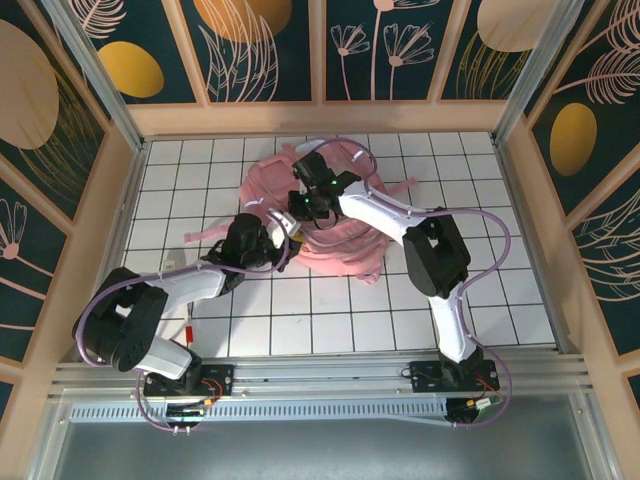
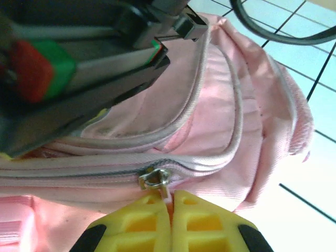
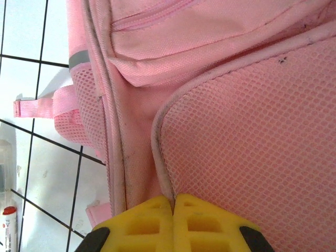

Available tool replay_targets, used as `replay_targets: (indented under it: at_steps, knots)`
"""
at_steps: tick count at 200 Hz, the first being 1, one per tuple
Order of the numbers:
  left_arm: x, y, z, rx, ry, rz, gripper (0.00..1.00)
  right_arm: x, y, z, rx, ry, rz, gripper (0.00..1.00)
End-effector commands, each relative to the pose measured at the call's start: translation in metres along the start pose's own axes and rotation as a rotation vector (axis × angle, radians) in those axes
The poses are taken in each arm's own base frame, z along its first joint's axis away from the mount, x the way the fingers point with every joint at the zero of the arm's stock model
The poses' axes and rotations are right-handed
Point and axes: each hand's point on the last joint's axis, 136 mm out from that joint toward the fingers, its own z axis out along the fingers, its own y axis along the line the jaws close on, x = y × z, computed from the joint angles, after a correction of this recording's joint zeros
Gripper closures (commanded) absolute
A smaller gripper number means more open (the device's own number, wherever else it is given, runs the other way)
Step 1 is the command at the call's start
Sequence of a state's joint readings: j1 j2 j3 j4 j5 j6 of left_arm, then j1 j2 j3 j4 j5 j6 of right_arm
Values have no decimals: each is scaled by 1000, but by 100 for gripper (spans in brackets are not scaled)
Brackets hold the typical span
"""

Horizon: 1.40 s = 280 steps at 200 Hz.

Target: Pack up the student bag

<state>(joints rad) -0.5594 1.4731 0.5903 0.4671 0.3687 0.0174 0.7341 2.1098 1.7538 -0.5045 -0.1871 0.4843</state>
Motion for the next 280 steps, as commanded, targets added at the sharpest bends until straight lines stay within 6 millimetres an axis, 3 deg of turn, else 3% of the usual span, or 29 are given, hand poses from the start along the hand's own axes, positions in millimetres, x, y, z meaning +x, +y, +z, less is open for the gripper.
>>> replay_targets:
  at_steps: [1,30,45,75,88,114,125,136,147,161,168,200,209,224,232,244,258,280]
  knots:
    - [-42,-93,-22,360,-129,53,100,-65,27,5,-111,-218,-42,100]
    - [-29,-68,-32,177,-55,57,100,-64,12,-3,-72,-229,-97,100]
    - [-23,-76,-30,230,-45,22,100,-65,9,-6,-73,-232,-117,100]
    - [-1,-111,-12,426,35,-88,100,-66,16,-2,-113,-227,-120,100]
    - [-7,-120,-9,442,26,-85,100,-65,19,2,-130,-219,-111,100]
    - [-31,-116,-22,393,-56,-124,100,-67,19,-4,-138,-220,-101,100]
    - [-38,-106,-26,336,-47,-157,78,-66,19,-10,-161,-225,-116,100]
    - [-46,-88,-30,264,-29,-202,70,-64,20,-16,-186,-222,-143,100]
    - [-53,-68,-36,215,-8,-276,56,-62,17,-21,-191,-210,-175,100]
    - [-61,-32,-44,113,2,-422,49,-57,13,-25,-178,-188,-217,100]
    - [-64,-24,-47,98,7,-429,47,-55,11,-27,-164,-184,-229,100]
    - [-68,7,-55,-66,82,-106,52,-50,-2,-42,-148,-172,-251,100]
    - [-68,9,-57,-74,95,86,53,-47,-3,-48,-160,-164,-264,100]
    - [-40,-5,-60,43,185,499,50,-38,-4,-57,-175,-155,-307,100]
    - [-24,-2,-60,62,242,642,49,-31,-6,-60,-177,-144,-335,100]
    - [-14,22,-53,-34,293,744,50,-22,-8,-65,-173,-124,-382,100]
    - [-3,35,-44,-43,358,848,50,-15,-16,-72,-154,-103,-397,100]
    - [-12,42,-29,-34,356,906,49,-4,-20,-84,-190,-78,-409,100]
